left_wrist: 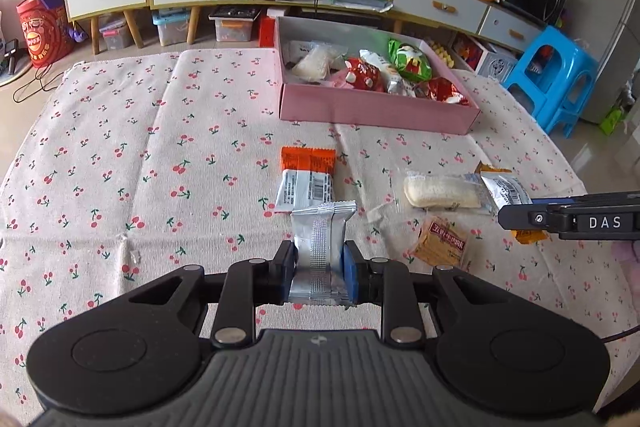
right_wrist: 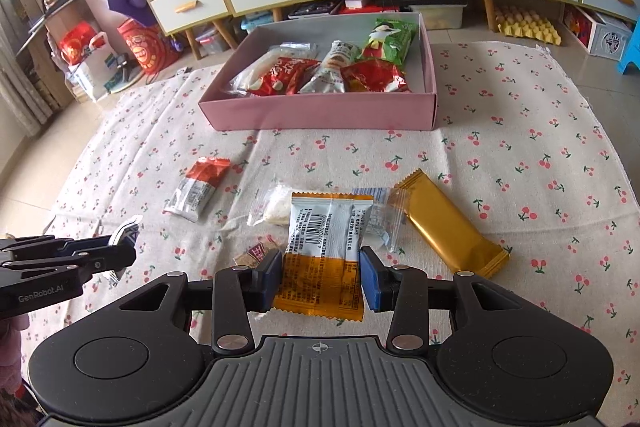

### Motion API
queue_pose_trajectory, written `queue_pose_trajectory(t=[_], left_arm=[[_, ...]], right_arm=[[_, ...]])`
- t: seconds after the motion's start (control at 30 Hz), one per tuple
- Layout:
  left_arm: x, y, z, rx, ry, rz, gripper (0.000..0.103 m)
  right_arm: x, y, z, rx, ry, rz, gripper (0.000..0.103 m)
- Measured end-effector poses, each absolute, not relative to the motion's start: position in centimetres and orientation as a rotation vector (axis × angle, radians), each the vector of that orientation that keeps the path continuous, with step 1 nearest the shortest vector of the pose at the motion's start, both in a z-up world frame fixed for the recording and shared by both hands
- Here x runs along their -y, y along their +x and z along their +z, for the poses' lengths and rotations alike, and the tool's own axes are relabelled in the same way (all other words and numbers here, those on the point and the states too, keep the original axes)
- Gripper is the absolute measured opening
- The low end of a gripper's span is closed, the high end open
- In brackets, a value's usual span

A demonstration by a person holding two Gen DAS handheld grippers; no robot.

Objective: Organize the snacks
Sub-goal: 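Carry the silver packet and orange-white packet with both tools over the pink box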

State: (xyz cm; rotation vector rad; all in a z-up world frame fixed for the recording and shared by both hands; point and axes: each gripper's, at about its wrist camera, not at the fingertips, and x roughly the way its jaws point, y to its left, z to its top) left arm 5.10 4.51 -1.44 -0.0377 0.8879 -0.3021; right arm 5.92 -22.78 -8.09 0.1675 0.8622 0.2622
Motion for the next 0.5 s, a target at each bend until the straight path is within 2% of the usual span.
queue_pose_trajectory(t=[0.5], left_arm=[[-3.9,9.1,0.3,-0.865,-0.116,-0.250,0.023]], right_arm=[[21.2,8.7,-4.9,-0.810,0.223,0.268,0.040]])
